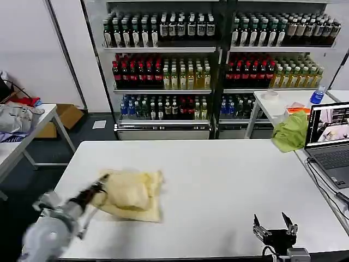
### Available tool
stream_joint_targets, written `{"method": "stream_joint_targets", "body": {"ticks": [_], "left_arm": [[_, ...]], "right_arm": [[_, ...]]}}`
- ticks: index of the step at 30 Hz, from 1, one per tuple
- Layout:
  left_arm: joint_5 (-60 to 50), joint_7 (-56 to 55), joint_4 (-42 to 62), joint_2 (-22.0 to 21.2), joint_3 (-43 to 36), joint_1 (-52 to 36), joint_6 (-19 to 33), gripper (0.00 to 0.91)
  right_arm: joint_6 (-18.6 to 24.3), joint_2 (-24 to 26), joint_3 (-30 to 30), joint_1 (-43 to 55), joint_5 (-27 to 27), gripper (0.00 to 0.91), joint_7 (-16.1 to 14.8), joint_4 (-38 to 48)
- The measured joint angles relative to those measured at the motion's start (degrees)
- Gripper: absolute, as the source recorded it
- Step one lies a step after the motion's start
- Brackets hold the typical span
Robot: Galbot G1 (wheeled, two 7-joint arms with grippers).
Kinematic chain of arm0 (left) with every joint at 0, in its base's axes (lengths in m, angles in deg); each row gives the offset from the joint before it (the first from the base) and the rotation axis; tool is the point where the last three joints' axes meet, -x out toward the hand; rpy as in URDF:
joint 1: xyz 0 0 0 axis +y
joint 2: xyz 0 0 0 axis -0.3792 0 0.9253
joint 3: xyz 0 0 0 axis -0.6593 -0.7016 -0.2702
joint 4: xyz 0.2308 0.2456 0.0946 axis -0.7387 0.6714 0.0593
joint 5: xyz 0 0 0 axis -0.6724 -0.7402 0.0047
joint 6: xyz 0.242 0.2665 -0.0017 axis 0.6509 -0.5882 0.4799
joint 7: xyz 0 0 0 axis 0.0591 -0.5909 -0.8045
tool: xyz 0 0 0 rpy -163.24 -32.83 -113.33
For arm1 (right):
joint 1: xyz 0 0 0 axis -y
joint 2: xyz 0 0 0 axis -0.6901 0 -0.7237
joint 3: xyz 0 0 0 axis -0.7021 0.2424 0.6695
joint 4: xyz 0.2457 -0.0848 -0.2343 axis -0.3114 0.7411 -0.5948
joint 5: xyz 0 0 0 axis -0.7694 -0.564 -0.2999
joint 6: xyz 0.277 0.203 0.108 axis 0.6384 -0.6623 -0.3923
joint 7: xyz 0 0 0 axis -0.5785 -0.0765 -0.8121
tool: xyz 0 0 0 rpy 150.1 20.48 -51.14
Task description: Fold and organize the clothes.
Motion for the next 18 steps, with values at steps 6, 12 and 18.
{"method": "stream_joint_targets", "body": {"ticks": [6, 12, 18], "left_arm": [[-1.9, 2.4, -2.6, 10.1, 9.7, 2.1, -3.2, 0.03], [-8.8, 3.9, -7.1, 15.3, 9.9, 3.2, -4.7, 0.04], [-24.5, 5.9, -7.7, 14.7, -1.4, 1.3, -4.9, 0.03]], "right_arm": [[0.0, 0.6, 0.1, 1.9, -1.0, 0.907, 0.0, 0.7], [0.2, 0.5, 0.1, 2.4, -1.0, 0.907, 0.0, 0.8], [0.4, 0.1, -0.2, 2.5, -0.6, 0.907, 0.0, 1.5]]}}
